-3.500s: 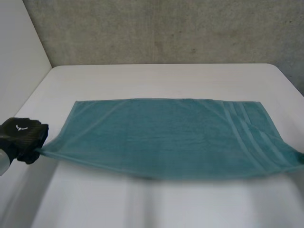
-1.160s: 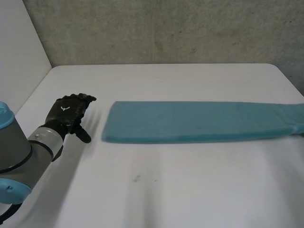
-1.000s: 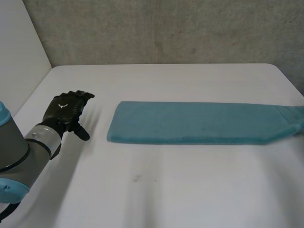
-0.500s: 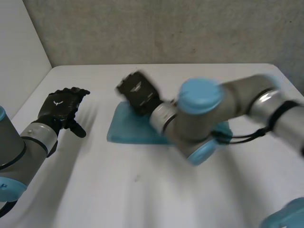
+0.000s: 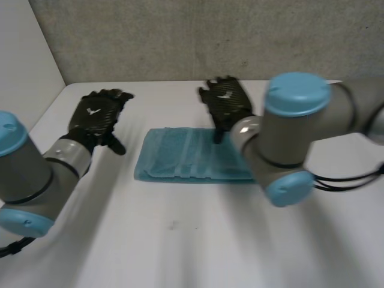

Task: Fold the laundry

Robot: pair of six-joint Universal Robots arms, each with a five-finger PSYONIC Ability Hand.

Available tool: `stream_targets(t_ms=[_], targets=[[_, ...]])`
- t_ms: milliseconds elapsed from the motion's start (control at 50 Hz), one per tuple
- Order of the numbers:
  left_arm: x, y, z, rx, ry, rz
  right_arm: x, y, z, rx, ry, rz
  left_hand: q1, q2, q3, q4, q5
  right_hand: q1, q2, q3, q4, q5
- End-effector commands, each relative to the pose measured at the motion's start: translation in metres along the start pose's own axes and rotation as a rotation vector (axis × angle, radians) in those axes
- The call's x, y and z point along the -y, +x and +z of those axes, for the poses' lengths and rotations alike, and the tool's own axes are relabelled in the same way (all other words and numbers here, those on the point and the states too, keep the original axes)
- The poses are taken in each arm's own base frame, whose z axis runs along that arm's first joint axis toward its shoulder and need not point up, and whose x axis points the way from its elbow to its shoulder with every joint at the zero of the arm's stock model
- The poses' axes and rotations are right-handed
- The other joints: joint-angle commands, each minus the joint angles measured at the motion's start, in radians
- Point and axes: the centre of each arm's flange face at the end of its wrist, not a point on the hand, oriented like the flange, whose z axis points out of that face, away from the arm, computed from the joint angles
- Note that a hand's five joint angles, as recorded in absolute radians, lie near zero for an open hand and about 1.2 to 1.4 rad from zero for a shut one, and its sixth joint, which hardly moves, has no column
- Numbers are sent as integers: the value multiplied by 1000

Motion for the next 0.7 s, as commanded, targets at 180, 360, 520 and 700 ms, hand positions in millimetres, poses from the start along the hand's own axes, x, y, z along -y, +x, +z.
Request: stream_targets(t_ms=[180, 360, 520, 700], targets=[[-27, 85, 39, -229, -60, 24, -123, 88, -65, -128, -404, 252, 11, 10, -2, 11, -3, 137, 126, 132, 115, 106], [-39, 85, 42, -226, -97, 79, -151, 106, -62, -163, -343, 261, 11, 10, -2, 11, -3, 852, 841, 846, 830, 821], [-25, 63, 27, -109, -115, 85, -156, 118, -51, -197, -333, 210, 8, 7, -5, 8, -6, 1184, 1174, 1179, 1162, 1153], [4, 36, 0, -19, -89, 77, -21, 82, -11, -114, -5, 14, 5, 4, -8, 5, -9, 1184, 1174, 1179, 1162, 1153]])
